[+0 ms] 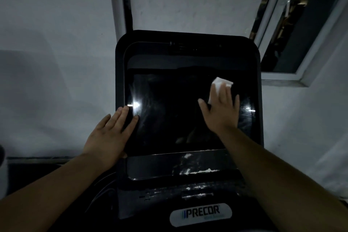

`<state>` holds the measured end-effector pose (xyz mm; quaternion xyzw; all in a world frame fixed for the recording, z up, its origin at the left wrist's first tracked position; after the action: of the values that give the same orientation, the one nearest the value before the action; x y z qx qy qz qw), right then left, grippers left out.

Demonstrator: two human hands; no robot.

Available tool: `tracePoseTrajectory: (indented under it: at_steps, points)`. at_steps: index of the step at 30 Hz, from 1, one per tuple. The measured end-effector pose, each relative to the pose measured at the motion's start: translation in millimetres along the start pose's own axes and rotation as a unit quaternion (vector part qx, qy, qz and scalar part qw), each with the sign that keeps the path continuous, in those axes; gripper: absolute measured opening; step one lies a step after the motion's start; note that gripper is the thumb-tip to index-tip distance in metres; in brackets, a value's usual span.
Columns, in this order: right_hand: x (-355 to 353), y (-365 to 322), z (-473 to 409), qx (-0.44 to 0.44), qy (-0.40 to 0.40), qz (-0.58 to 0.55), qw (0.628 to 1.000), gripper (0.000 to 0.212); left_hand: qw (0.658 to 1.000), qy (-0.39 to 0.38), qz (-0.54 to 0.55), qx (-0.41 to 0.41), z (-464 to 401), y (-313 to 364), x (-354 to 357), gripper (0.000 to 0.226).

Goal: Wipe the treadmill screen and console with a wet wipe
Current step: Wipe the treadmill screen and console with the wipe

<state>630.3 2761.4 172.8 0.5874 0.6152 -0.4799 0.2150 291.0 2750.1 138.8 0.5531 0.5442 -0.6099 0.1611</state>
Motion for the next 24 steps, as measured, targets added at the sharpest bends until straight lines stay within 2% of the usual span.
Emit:
tracePoseTrajectory:
  at_steps: [2,6,8,10,14,16,20,22,24]
  points:
    - [11.4,-22.8,23.5,-0.034,0.007,0.007,0.999,0.079,1.000,-0.001,0.004,0.001,-0.6,1.0,-1.3,0.135]
    - [54.4,-86.1,95.5,-0.219,-0.046,0.006,0.975,0.079,1.000,-0.001,0.008,0.016,-0.1,2.8,-5.3,0.130]
    - [57.8,-84.8,105.9,-0.260,-0.052,0.020,0.964,0.076,1.000,0.001,0.010,0.018,1.5,3.0,-8.2,0.128]
    - [49.7,-58.7,92.5,-0.226,-0.023,0.034,0.973,0.074,1.000,-0.001,0.013,0.017,3.1,3.2,-10.0,0.128]
    - [33.3,-5.7,79.0,-0.047,0.008,0.014,0.999,0.077,1.000,-0.012,0.004,0.018,3.4,4.7,-13.6,0.127]
    - [44.1,-26.0,101.0,-0.058,-0.008,0.002,0.998,0.081,1.000,-0.021,0.001,0.019,3.1,5.8,-16.3,0.126]
    - [79.5,-83.5,160.1,-0.191,-0.100,-0.011,0.976,0.085,0.999,-0.030,-0.003,0.022,6.1,6.8,-19.2,0.124]
    - [79.4,-77.4,164.3,-0.198,-0.098,0.007,0.975,0.083,1.000,-0.019,0.002,0.018,7.5,5.3,-19.9,0.125]
    - [70.7,-50.6,156.5,-0.154,-0.082,0.014,0.984,0.082,1.000,-0.024,-0.001,0.017,8.0,5.8,-18.4,0.125]
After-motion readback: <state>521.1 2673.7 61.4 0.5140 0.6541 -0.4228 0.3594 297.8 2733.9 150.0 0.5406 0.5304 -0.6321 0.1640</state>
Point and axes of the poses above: each hand's wrist, its own z-axis away from the middle knuckle, its own x-axis out of the palm, y = z × x, the point moved 6 cm from there along -z, towards the middle knuckle, and after that the axes turned 14 degrees about -z, right-handed, at the moved point
